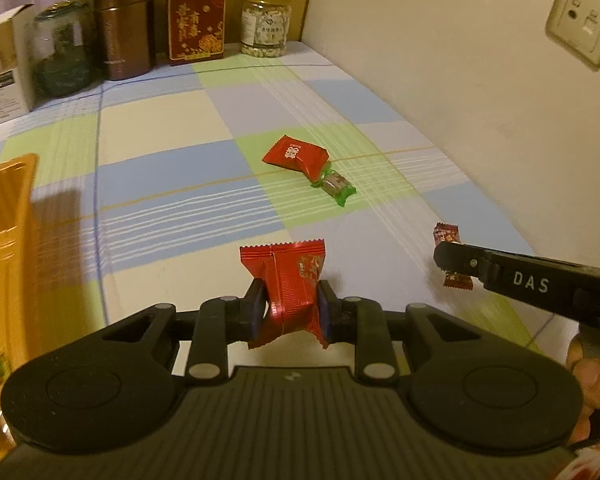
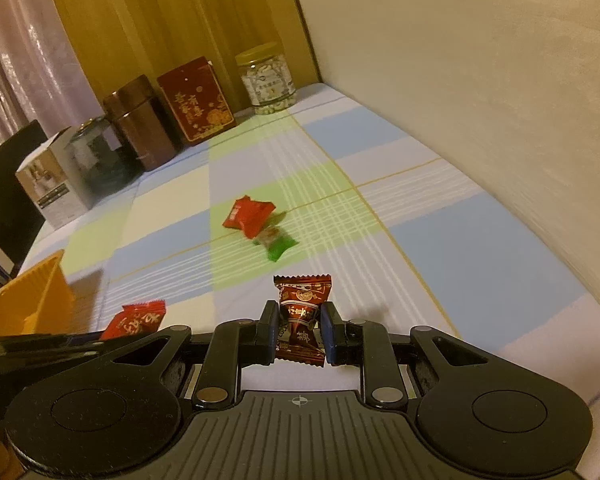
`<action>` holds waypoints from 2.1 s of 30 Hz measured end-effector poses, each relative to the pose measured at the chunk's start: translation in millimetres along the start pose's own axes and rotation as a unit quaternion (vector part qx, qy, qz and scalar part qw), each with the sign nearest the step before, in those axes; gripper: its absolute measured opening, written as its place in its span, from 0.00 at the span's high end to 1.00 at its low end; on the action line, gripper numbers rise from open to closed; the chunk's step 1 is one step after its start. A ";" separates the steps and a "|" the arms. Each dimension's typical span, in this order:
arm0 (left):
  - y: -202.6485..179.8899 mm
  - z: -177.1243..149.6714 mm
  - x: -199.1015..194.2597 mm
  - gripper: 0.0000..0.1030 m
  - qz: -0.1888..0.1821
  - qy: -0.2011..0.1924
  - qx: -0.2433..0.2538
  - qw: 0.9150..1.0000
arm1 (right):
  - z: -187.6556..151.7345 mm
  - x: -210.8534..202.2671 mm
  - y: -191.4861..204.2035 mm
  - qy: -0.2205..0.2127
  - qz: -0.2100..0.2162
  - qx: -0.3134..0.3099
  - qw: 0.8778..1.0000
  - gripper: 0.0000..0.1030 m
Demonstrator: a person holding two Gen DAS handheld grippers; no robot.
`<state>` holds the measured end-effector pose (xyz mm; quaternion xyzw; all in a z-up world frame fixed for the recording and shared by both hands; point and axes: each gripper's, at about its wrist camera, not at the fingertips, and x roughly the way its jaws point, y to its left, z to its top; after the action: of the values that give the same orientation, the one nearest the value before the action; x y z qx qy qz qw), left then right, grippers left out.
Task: Organize snacks
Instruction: 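Carry both held candies over the orange tray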
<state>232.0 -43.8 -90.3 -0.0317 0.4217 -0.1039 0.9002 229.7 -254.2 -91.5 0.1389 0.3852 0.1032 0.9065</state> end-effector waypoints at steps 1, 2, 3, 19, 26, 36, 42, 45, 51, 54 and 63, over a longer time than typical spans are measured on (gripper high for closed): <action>0.0 -2.2 -6.2 0.77 0.000 -0.002 -0.002 1.000 | -0.5 -5.3 1.7 0.003 0.000 0.002 1.000 0.78; -0.3 -4.3 -13.0 0.77 0.001 -0.004 -0.003 1.000 | -0.7 -9.5 3.0 0.005 0.000 0.003 1.000 0.78; -0.9 -6.8 -19.8 0.77 0.002 -0.006 -0.003 1.000 | -1.2 -15.1 5.1 0.006 -0.001 0.003 1.000 0.78; 1.1 -38.3 -107.3 0.77 0.012 -0.039 -0.040 0.998 | -17.4 -89.0 39.1 0.001 0.010 -0.024 1.000 0.78; -0.1 -45.7 -132.0 0.77 0.012 -0.051 -0.042 0.998 | -25.2 -106.4 50.9 -0.004 0.019 -0.032 0.999 0.78; -1.1 -53.3 -154.5 0.77 0.016 -0.065 -0.041 0.997 | -33.7 -119.7 65.5 -0.005 0.033 -0.045 0.998 0.78; 3.8 -60.3 -164.8 0.77 0.022 -0.068 -0.046 0.996 | -38.5 -121.7 79.3 -0.003 0.044 -0.055 0.998 0.78; 9.9 -63.4 -170.2 0.77 0.028 -0.070 -0.052 0.996 | -41.8 -121.6 87.2 -0.001 0.051 -0.061 0.997 0.78; 23.3 -71.2 -179.6 0.77 0.037 -0.073 -0.064 0.995 | -48.1 -120.3 105.5 0.005 0.064 -0.075 0.995 0.78; 30.8 -74.2 -183.6 0.77 0.041 -0.074 -0.070 0.994 | -50.8 -119.0 114.1 0.009 0.071 -0.081 0.994 0.78; 52.4 -79.1 -192.5 0.77 0.057 -0.079 -0.085 0.992 | -57.5 -110.0 143.3 0.020 0.089 -0.106 0.990 0.78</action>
<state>59.9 50.9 -3.8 -0.0927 0.3578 -0.0134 0.9291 101.4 -142.0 -8.6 0.0739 0.3759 0.2267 0.8954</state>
